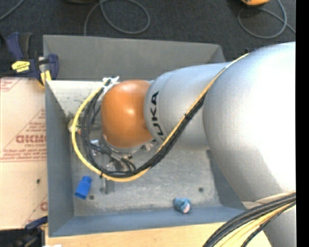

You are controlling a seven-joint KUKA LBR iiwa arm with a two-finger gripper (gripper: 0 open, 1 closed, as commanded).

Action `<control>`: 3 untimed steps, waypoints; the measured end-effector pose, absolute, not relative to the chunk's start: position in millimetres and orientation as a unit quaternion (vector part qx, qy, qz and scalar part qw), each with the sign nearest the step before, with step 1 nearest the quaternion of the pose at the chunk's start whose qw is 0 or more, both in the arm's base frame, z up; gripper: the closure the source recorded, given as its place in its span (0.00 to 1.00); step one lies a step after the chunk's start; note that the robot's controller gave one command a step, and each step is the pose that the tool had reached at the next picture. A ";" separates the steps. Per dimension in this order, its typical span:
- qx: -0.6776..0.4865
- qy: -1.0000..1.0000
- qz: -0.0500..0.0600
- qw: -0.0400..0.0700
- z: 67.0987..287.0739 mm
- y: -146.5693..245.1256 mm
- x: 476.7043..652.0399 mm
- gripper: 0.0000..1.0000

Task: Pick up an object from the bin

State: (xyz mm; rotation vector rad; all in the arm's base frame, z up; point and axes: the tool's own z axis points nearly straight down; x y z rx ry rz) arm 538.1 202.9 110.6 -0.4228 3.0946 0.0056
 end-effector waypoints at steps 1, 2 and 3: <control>-0.197 0.980 0.000 0.003 102.6 209.1 515.0 0.00; -0.312 0.950 0.000 0.009 84.7 220.0 495.2 0.00; -0.325 0.946 0.000 0.008 79.0 222.9 489.0 0.00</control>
Offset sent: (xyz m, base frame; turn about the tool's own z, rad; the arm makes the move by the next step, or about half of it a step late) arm -0.0595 0.0268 -0.0406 -0.4099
